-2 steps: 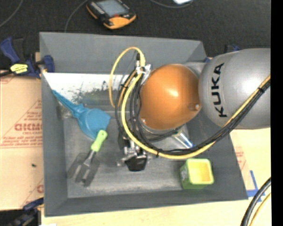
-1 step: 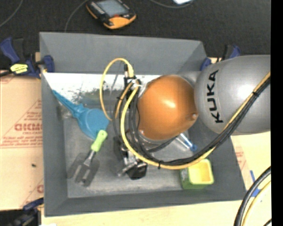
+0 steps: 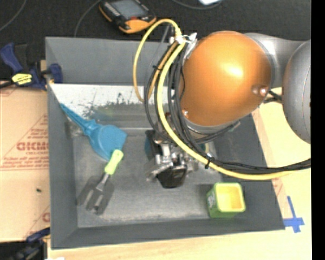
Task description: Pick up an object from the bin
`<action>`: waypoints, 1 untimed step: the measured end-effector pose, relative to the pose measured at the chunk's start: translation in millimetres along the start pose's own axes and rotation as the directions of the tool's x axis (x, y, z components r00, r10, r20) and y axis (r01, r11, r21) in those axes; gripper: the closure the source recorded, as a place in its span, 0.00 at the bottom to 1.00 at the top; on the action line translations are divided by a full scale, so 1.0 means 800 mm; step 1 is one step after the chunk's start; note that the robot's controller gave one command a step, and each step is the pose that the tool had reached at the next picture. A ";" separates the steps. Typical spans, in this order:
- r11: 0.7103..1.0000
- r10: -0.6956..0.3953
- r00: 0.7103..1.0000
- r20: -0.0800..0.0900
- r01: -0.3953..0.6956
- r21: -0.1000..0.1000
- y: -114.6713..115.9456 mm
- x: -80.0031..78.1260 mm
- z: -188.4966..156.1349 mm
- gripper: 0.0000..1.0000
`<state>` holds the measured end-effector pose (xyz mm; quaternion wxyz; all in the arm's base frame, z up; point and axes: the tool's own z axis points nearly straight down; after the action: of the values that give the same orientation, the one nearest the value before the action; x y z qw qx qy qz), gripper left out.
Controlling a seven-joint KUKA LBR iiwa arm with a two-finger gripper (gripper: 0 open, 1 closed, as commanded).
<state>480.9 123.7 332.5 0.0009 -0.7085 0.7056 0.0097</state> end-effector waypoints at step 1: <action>0.999 0.041 0.999 0.000 -0.041 -0.009 -0.028 -0.002 0.054 1.00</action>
Offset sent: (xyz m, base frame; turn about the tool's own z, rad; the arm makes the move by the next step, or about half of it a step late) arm 0.0217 0.0032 -0.0382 0.0415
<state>502.5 125.9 289.2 -0.0023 -0.6939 0.7200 0.0129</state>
